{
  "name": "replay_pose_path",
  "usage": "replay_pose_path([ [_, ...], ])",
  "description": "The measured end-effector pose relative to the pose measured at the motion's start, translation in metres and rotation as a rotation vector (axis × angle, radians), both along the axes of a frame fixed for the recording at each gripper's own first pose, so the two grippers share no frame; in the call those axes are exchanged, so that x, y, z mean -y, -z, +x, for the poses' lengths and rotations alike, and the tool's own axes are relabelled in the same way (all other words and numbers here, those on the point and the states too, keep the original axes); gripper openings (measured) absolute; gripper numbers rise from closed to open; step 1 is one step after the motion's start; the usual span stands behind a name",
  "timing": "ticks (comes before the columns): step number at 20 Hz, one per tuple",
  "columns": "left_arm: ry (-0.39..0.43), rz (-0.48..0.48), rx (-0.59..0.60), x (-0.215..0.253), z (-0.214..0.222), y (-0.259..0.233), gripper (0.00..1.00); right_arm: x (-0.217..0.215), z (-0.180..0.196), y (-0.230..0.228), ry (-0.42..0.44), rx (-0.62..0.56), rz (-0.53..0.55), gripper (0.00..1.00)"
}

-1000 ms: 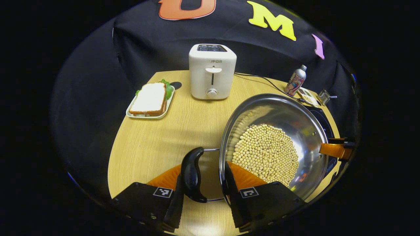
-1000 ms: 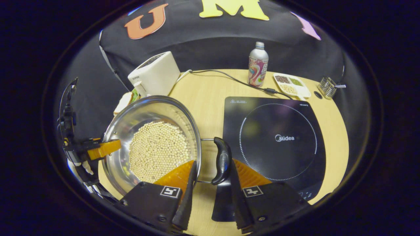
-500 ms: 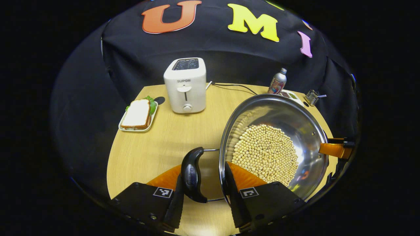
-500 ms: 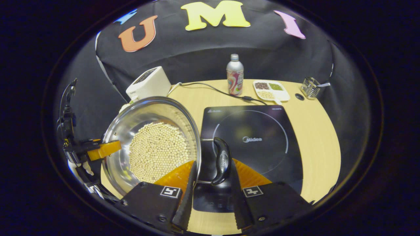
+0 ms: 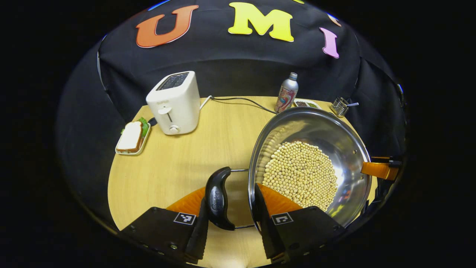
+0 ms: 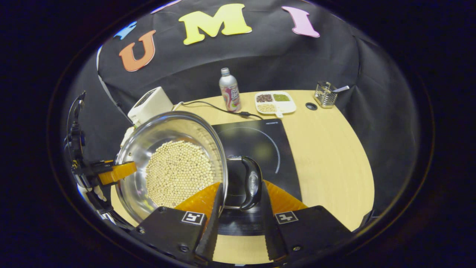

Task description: First push the handle of the pot to place it horizontally, then grasp the pot with both hands and set it on the induction cooktop.

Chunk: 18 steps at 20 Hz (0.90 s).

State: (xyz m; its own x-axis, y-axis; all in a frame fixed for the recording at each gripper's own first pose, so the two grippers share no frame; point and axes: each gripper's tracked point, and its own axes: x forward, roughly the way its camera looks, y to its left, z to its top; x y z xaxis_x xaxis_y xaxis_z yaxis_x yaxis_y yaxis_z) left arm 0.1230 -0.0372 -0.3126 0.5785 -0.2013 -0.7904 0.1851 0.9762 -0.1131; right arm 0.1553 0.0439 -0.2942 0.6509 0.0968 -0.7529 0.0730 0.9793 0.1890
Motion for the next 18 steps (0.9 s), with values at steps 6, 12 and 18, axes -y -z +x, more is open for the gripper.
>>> replay_pose_path([
  [6,-0.01,-0.001,-0.018,0.053,0.004,0.006,0.59,0.06,0.011,0.006,0.007,-0.016,-0.003,0.53],
  [12,-0.027,-0.002,-0.044,0.092,0.012,0.018,0.59,0.102,0.029,0.017,-0.006,-0.033,-0.006,0.53],
  [18,-0.051,0.003,-0.06,0.111,0.026,0.028,0.59,0.122,0.054,0.026,-0.028,-0.05,-0.01,0.53],
])
